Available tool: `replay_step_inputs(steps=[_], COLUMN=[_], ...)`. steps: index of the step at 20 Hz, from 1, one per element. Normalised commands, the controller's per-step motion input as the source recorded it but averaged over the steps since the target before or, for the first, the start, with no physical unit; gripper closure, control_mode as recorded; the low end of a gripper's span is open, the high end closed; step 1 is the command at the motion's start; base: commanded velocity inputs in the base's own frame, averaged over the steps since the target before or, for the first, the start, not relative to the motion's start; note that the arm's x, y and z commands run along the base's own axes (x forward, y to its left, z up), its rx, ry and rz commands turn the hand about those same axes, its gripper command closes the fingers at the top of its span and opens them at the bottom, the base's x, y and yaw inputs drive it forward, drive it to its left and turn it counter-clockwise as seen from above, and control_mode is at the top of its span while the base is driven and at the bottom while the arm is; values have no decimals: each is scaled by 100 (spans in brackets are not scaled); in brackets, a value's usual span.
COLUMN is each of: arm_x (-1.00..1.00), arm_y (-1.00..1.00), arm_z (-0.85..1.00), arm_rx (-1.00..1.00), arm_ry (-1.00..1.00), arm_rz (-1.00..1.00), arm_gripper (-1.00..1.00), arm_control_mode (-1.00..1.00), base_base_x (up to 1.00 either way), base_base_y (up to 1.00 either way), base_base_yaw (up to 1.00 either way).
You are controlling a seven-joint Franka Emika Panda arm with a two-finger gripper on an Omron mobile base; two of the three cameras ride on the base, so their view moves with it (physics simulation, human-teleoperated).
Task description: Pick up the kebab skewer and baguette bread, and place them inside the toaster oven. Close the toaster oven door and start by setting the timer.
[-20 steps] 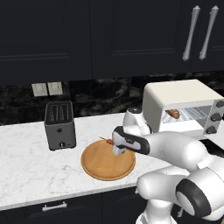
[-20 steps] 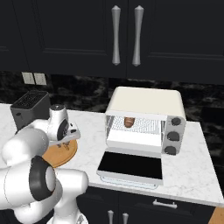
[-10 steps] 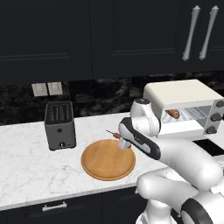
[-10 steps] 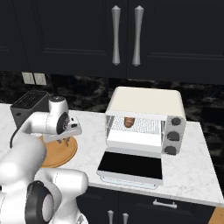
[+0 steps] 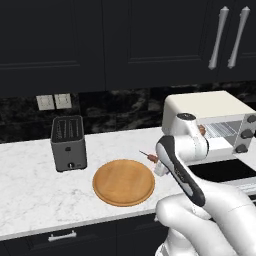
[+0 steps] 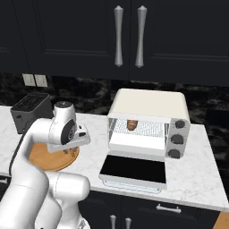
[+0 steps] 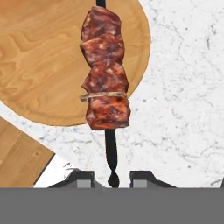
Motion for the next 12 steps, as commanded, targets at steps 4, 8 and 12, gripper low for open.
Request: replay_step_inputs(steps=[4, 8, 12], arm_x=[-38, -19, -21], arm_y=[-51, -32, -35], arm_z=[36, 15, 11], arm_rx=[1, 0, 0], arm_ry=[0, 0, 0], arm_rz=[-3, -5, -4], arm_gripper=[100, 100, 100], arm_control_mode=[-100, -100, -100], base_base_x=[0, 0, 0], base_base_y=[0, 0, 0], base_base_yaw=[0, 0, 0])
